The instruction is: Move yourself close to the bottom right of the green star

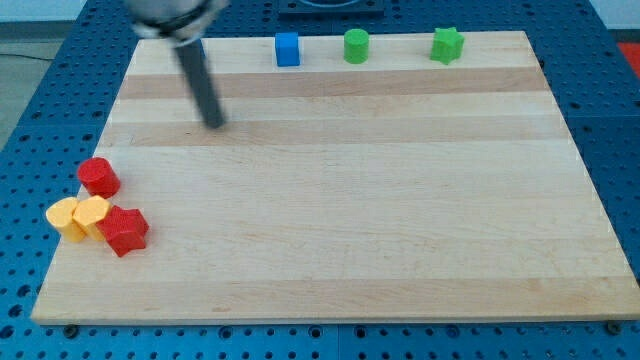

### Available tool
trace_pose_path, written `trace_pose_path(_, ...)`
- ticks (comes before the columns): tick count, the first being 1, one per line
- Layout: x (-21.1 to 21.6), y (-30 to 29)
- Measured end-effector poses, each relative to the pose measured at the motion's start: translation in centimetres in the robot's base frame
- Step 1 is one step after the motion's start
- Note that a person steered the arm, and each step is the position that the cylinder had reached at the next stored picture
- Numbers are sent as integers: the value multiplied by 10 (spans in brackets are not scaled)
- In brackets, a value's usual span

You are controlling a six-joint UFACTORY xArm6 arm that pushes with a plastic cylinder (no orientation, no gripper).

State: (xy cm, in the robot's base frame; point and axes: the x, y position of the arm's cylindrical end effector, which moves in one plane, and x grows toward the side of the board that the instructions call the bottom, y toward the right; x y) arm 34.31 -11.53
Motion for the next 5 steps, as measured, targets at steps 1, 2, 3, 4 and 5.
trace_pose_path(1, -49, 101)
trace_pose_path(2, -47, 211)
trace_pose_path(3, -29, 279)
trace_pose_path(4, -52, 326)
trace_pose_path(5, -68, 325)
